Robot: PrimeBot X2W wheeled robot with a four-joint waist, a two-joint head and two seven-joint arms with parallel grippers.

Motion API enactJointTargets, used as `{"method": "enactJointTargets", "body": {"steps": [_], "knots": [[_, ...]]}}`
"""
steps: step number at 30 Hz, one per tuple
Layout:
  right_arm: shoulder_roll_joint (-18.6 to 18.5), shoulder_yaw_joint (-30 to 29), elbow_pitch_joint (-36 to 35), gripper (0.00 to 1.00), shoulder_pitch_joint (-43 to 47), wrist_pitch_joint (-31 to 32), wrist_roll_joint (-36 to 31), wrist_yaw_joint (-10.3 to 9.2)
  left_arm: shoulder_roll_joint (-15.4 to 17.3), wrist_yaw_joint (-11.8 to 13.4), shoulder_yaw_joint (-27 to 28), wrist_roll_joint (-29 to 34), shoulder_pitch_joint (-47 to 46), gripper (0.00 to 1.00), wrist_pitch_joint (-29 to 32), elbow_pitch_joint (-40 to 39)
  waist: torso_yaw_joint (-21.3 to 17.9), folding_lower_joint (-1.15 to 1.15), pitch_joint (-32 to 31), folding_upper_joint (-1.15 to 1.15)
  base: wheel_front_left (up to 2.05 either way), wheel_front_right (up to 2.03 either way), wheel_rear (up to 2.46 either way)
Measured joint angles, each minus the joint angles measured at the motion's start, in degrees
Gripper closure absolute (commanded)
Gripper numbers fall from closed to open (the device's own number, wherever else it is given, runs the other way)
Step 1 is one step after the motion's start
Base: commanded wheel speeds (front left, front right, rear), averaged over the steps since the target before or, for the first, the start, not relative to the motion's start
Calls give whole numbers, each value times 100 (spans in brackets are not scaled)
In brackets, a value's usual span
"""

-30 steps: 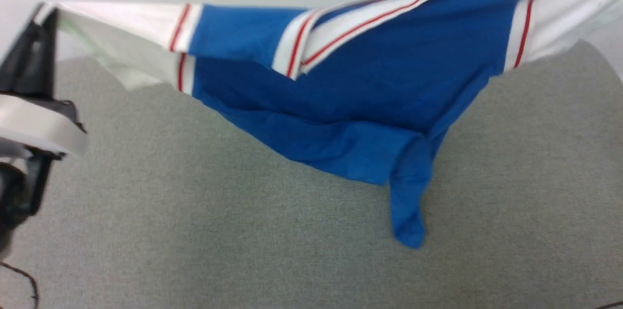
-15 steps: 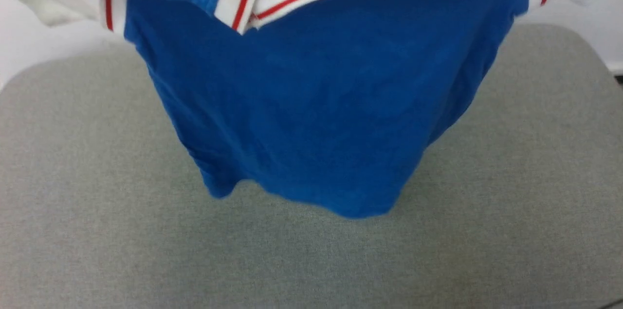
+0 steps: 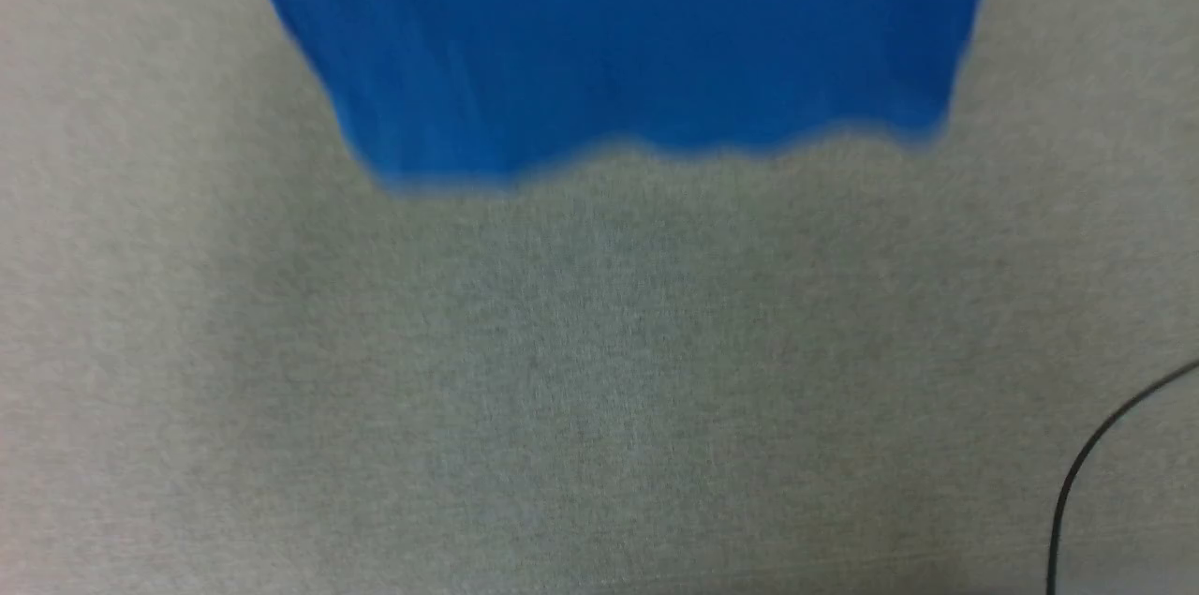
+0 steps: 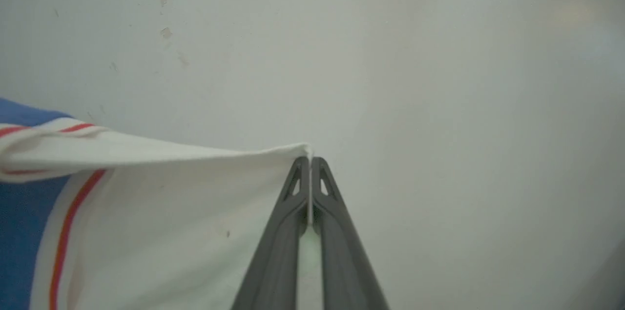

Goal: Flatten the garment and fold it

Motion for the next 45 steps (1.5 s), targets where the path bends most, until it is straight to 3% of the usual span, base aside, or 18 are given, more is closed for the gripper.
{"method": "enactJointTargets", "body": {"steps": [4, 9, 18, 23, 31, 35, 45], "knots": [[253, 8, 721, 100, -788, -479, -213, 0, -435, -246, -85, 235, -1032, 100, -229, 728, -6, 0, 473, 0, 0, 0, 0], [609, -357, 1599, 100, -1499, -1180, -622, 0, -947, -305, -81, 432, -1960, 100, -825, 1469, 10, -1, 977, 0, 0, 0, 0], [1001, -560, 2498, 100, -1728, -1774, -1054, 0, -1356, -658, -115, 601, -2164, 100, -1412, 2356, 152, -1, 1510, 0, 0, 0, 0], [1124, -350, 2646, 100, -1016, -1887, -934, -1, -1540, -857, -285, 619, -1375, 100, -1463, 2583, 287, -2, 1482, 0, 0, 0, 0], [999, 571, 2625, 100, 1229, -1931, -611, 0, -1667, -981, -736, 558, 871, 100, -1352, 2747, 377, -3, 937, 0, 0, 0, 0], [770, 1172, 2466, 100, 2180, -1905, -142, 0, -1548, -1062, -876, 231, 1884, 100, -923, 2778, 364, -4, 485, 0, 0, 0, 0], [-202, 2364, 1533, 100, 4170, -812, 1741, 3, -1141, -1017, -1238, -18, 3752, 100, -471, 2137, 341, -6, -734, 0, 0, 0, 0]]}}
